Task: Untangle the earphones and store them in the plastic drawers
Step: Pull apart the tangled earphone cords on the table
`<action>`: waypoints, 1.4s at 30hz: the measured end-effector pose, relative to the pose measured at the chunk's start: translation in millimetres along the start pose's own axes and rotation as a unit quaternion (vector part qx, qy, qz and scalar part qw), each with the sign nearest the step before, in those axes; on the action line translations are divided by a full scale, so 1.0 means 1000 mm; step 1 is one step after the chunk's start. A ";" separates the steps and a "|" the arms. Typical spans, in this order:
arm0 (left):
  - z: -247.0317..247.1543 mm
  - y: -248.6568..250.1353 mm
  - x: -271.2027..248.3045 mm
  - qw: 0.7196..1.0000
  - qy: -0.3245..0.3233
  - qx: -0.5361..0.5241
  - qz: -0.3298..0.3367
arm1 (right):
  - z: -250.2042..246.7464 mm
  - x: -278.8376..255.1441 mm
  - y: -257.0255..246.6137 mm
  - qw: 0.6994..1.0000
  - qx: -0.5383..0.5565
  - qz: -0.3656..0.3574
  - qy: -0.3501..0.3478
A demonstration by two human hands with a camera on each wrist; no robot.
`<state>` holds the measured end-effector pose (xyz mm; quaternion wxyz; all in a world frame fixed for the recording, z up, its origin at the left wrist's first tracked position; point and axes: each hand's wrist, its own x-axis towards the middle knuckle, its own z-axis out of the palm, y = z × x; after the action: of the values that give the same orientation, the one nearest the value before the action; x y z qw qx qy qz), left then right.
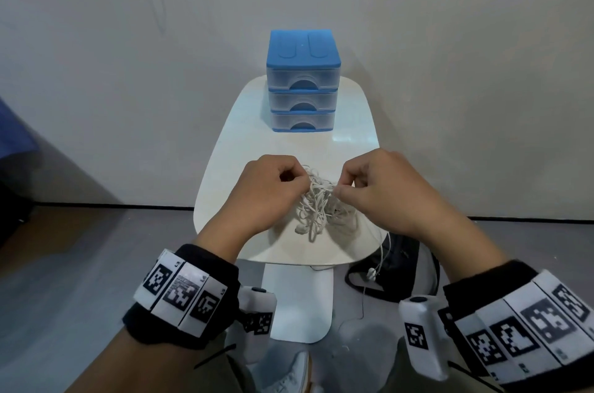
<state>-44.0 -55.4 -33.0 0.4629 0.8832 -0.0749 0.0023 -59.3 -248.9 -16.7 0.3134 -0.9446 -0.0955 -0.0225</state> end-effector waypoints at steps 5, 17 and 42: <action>0.000 -0.003 -0.002 0.999 0.000 -0.048 -0.012 | 0.013 -0.001 -0.007 0.999 0.009 0.011 0.031; 0.003 -0.012 -0.002 0.978 -0.051 -0.195 -0.048 | 0.017 -0.003 -0.002 0.999 0.018 0.014 0.037; 0.007 -0.025 -0.007 0.966 -0.037 -0.254 -0.032 | 0.016 -0.022 0.003 0.976 0.201 0.037 -0.080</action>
<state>-48.0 -46.9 -57.8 0.6686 0.7382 -0.0620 -0.0646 -80.5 -245.2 -33.8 0.4883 -0.8641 -0.0883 0.0844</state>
